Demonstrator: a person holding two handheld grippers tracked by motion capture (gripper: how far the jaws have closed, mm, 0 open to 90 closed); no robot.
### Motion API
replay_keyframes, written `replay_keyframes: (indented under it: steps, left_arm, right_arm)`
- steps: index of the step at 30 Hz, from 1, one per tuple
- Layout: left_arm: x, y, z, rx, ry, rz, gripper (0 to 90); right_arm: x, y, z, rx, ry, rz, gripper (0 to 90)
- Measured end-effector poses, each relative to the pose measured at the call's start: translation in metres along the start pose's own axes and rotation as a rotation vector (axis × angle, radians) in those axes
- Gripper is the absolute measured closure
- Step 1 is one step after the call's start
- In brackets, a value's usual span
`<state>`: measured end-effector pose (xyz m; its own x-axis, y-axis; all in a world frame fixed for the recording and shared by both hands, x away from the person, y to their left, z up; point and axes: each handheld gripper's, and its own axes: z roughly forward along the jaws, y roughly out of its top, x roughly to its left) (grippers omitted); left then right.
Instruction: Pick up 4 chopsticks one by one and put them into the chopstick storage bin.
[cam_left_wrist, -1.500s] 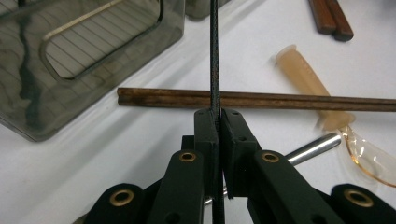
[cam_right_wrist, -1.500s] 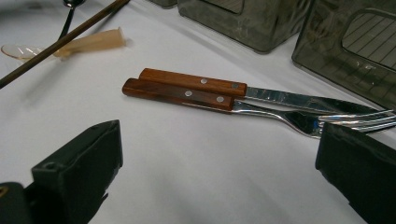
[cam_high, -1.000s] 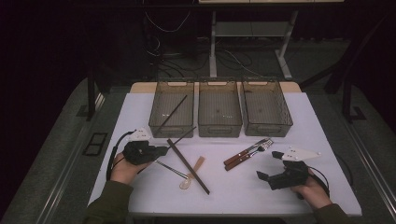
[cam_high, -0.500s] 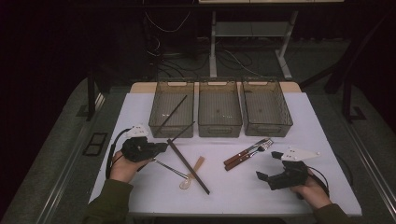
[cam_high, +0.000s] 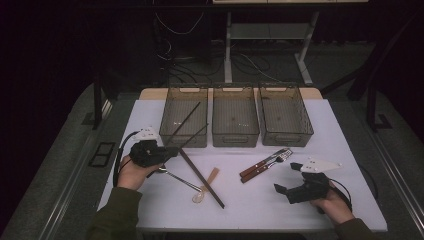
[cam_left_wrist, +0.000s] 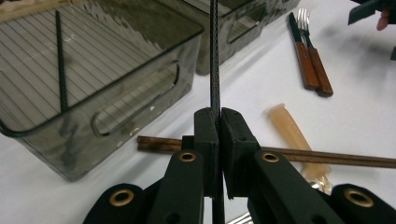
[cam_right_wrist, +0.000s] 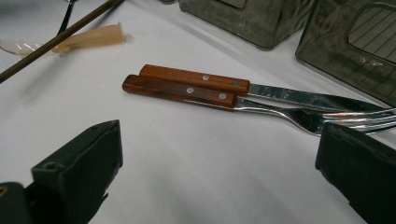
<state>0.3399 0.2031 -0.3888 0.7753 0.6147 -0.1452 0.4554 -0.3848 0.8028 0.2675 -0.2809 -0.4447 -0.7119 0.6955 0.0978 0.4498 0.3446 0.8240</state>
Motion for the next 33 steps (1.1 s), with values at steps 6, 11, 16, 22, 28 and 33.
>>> replay_keyframes:
  steps: [6, 11, 16, 22, 28, 33]
  left_arm:
    - [0.006, 0.007, -0.001, -0.020, 0.016, -0.026, 84.8]
    - [0.010, 0.014, -0.004, -0.040, 0.014, -0.044, 84.8]
    - [0.016, 0.023, -0.004, -0.056, 0.023, -0.064, 84.7]
    - [0.024, 0.035, -0.003, -0.074, 0.035, -0.081, 84.8]
    - [0.033, 0.047, -0.001, -0.089, 0.072, -0.095, 84.7]
    - [0.041, 0.053, 0.003, -0.101, 0.101, -0.116, 84.7]
  right_arm:
    - [-0.001, 0.000, -0.001, -0.004, 0.001, 0.001, 0.9]
    - [-0.001, -0.001, -0.002, -0.003, -0.002, 0.009, 0.9]
    - [-0.001, -0.002, -0.004, -0.008, -0.007, 0.013, 0.9]
    - [-0.001, -0.002, -0.004, -0.006, -0.009, 0.018, 0.9]
    - [-0.001, -0.002, -0.004, -0.008, -0.009, 0.016, 0.9]
    - [-0.001, -0.002, -0.004, -0.009, -0.008, 0.015, 0.9]
